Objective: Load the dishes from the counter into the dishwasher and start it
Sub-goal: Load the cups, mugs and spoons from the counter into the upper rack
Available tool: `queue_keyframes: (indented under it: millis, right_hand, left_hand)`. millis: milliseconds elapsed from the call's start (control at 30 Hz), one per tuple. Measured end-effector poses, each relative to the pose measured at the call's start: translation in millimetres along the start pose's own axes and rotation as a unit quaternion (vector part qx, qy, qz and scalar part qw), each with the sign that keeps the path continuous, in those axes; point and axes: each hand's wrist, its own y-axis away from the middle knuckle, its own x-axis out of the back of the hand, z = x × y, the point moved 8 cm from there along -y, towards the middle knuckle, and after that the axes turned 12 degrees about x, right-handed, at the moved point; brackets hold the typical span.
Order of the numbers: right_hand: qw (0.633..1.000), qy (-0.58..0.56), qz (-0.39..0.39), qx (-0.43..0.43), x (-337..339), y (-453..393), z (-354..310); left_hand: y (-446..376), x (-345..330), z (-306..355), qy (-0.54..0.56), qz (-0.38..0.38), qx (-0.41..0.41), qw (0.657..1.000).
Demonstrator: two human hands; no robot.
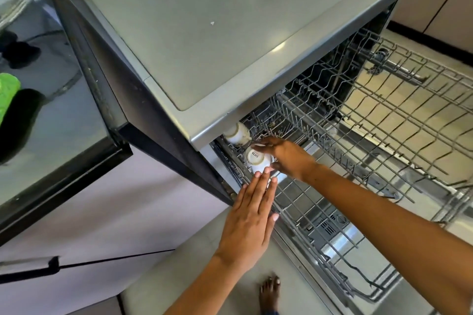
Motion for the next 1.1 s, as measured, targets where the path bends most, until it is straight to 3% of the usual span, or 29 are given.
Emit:
queue_keyframes:
  millis: [133,333,467,600,733,900,1100]
  right_hand:
    - [1.000,-0.001,0.013,-0.027,-7,10,2]
    - [0.982,0.007,0.172,-0.081,35,60,-13]
    - [0.957,-0.007,0.270,-0.105,80,100,-54]
    - [0.931,-0.042,0.358,-0.057,141,119,-150]
    - [0.931,-0.114,0.348,0.009,175,101,-274]
    - [0.916,-0.193,0.330,0.120,196,40,-426]
    - [0.894,-0.244,0.273,0.259,195,-53,-597]
  left_hand:
    - [0,-1,-1,-0.012,-0.002,0.003,1.000]
    - [1,5,-1,-0.003,-0.007,-0.001,1.000]
    - [23,43,1,-0.016,0.032,0.030,0.999]
    - [85,127,-10,0.033,0.082,0.107,0.990]
    - [176,227,-60,0.044,0.137,0.227,0.963]
    - [297,314,-146,0.018,0.184,0.404,0.896]
    - [416,380,-235,-0.020,0.270,0.520,0.810]
